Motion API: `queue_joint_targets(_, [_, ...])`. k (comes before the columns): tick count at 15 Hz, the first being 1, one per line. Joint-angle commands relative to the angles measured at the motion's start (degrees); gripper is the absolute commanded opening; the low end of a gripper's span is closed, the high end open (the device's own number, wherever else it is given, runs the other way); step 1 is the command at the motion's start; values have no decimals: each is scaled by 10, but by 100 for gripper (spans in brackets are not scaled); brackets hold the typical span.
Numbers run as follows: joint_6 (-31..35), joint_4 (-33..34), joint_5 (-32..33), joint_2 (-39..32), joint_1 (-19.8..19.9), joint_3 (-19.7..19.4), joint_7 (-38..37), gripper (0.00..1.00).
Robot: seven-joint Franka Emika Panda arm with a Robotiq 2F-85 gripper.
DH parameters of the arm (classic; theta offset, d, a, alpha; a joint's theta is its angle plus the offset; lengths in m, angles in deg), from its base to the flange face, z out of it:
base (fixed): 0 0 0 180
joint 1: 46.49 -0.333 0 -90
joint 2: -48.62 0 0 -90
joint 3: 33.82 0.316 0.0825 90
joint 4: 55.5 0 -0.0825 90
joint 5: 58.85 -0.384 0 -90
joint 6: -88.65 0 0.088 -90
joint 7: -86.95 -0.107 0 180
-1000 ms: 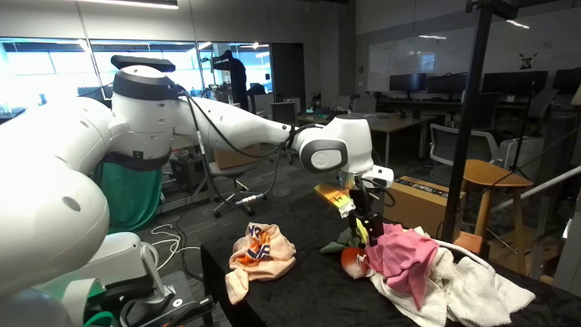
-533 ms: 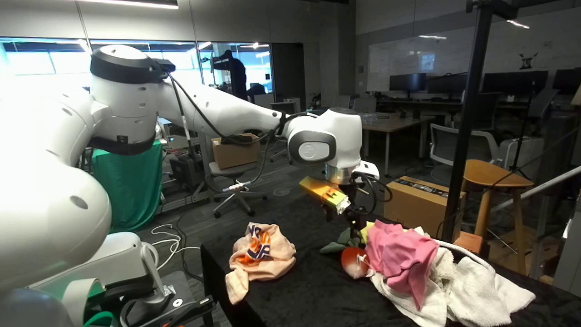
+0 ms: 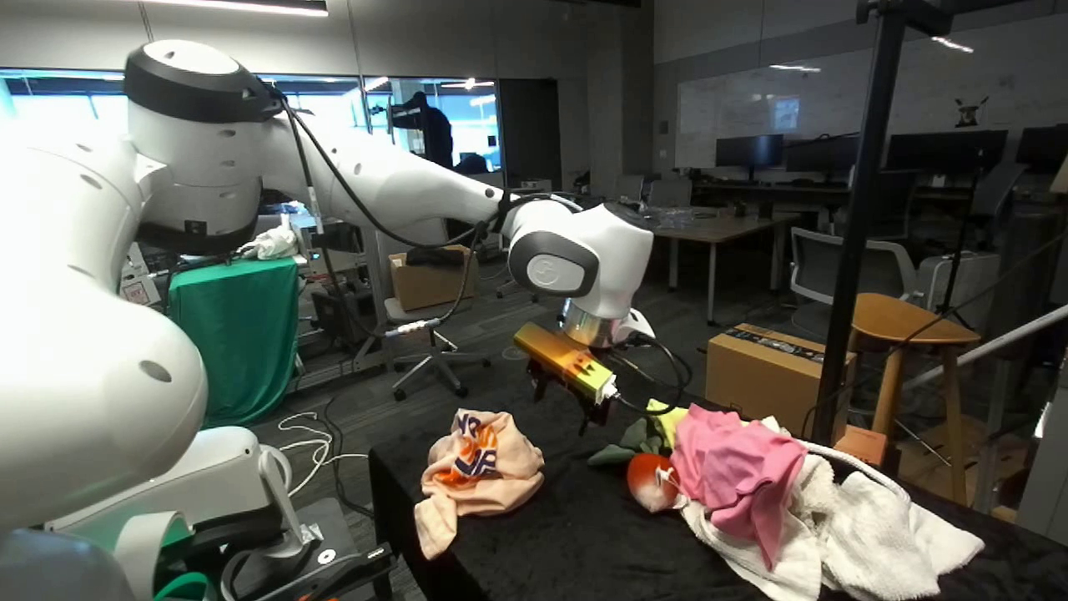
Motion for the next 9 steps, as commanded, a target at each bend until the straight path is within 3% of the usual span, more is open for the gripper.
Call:
queue_joint_targets(1, [-41,-27,2,-27,-16,5,61,100])
queue_joint_targets(9, [-67,-54,21,-7,-59,9,134,100])
